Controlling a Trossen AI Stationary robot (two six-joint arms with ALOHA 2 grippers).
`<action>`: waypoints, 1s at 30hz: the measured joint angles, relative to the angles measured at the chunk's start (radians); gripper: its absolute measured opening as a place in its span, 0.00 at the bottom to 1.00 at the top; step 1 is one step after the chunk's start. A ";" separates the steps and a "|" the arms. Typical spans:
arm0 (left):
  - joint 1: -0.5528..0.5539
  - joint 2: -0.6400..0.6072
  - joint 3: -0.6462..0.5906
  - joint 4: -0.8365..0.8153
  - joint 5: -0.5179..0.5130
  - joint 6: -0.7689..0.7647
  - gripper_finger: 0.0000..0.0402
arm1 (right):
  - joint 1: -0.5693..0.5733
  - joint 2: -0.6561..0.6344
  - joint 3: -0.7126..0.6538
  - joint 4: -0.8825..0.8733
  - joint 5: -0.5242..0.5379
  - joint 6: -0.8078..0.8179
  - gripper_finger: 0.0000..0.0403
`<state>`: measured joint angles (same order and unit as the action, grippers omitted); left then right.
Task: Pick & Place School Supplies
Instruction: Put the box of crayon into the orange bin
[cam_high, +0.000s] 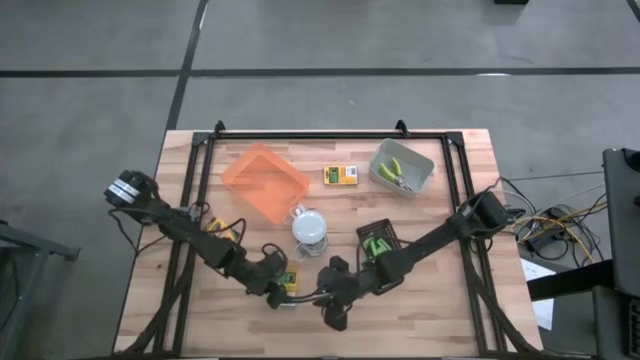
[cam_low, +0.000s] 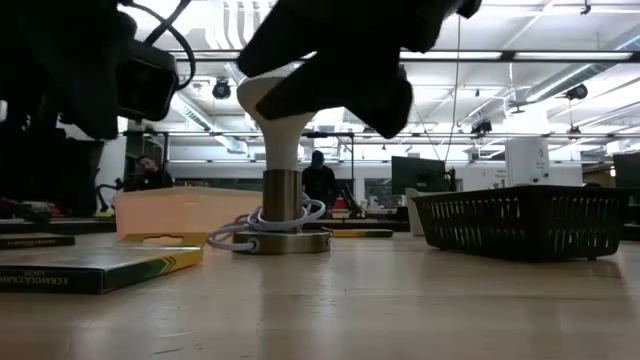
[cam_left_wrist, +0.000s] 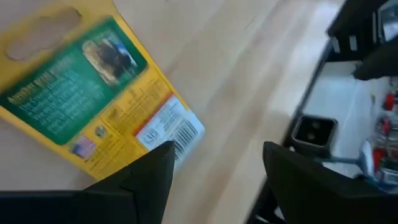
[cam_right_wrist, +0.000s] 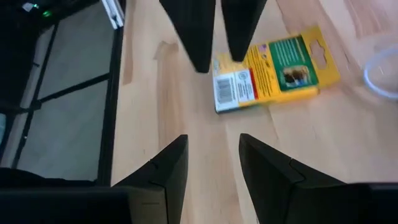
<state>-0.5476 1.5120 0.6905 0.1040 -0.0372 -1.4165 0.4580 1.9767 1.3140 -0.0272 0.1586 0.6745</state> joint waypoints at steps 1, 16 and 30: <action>-0.001 -0.004 0.001 0.000 0.002 -0.009 0.62 | 0.000 0.001 0.000 0.009 0.001 -0.031 0.34; -0.024 -0.024 0.003 -0.026 0.002 -0.034 0.62 | 0.014 -0.007 -0.168 0.495 0.280 -0.324 0.28; -0.028 -0.024 0.001 -0.056 0.027 -0.058 0.62 | -0.012 -0.006 -0.477 0.985 0.229 -0.566 0.25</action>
<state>-0.5758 1.4876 0.6914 0.0480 -0.0101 -1.4746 0.4458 1.9704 0.8371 0.9579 0.3879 0.1090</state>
